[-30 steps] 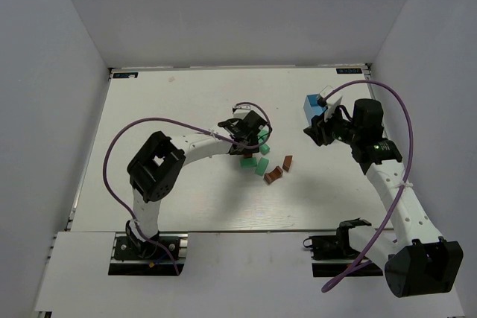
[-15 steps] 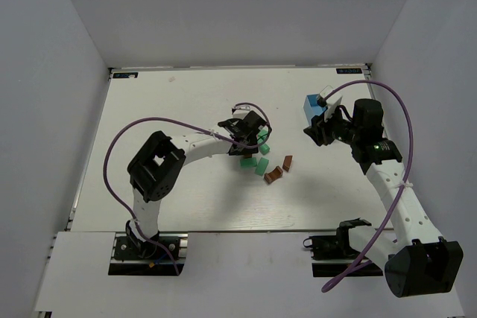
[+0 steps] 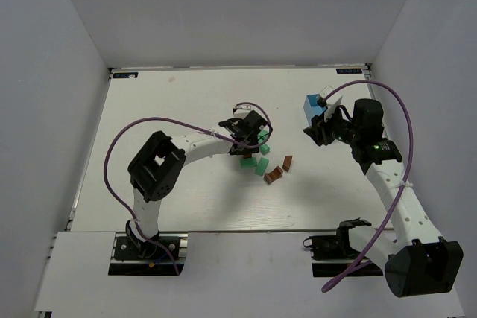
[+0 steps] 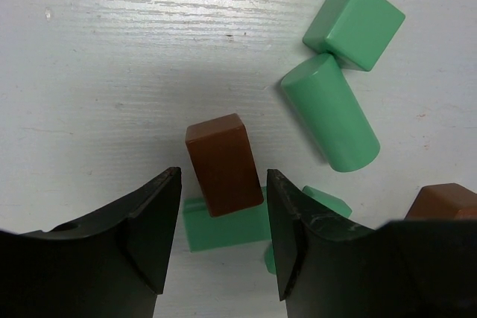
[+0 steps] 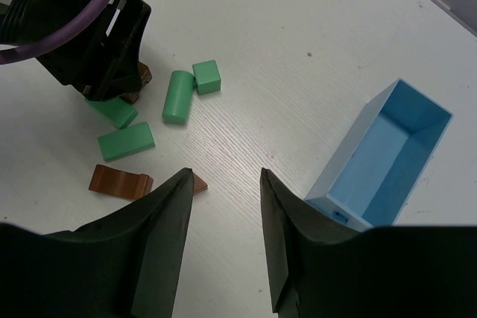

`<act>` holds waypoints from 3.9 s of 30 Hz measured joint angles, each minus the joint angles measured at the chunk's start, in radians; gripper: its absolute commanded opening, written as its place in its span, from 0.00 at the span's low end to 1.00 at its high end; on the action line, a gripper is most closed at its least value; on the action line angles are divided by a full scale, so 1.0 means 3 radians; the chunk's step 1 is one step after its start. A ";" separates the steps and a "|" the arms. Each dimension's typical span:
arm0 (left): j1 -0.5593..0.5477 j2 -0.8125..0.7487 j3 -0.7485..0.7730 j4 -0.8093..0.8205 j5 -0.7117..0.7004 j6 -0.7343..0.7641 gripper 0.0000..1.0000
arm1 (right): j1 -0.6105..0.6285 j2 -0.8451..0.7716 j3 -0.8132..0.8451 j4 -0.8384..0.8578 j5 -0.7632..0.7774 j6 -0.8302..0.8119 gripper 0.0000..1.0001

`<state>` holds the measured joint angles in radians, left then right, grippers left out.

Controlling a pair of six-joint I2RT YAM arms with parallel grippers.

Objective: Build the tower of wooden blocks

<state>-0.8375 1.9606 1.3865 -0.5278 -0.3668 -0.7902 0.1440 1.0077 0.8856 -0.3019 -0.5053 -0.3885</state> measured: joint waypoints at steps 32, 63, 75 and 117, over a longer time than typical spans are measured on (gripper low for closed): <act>-0.0031 0.0120 0.0130 -0.0103 -0.0042 0.0093 0.34 | -0.0018 -0.0004 -0.0005 0.0000 -0.0025 -0.0022 0.48; 0.0704 0.0234 0.0993 -0.0767 0.1799 0.4095 0.04 | -0.0042 -0.0168 -0.0061 0.0004 -0.0150 -0.0046 0.49; 0.0891 0.0905 0.1710 -0.1317 0.2594 0.5196 0.03 | -0.0076 -0.0322 -0.0062 -0.0037 -0.0337 -0.0116 0.49; 0.1040 0.0956 0.1656 -0.1471 0.2595 0.5998 0.22 | -0.0136 -0.0337 -0.0109 -0.0070 -0.0478 -0.0141 0.49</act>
<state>-0.5255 2.2475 1.8832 -0.9691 0.4118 1.0092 0.1032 0.9066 0.8528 -0.3229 -0.6487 -0.4309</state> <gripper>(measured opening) 0.452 0.487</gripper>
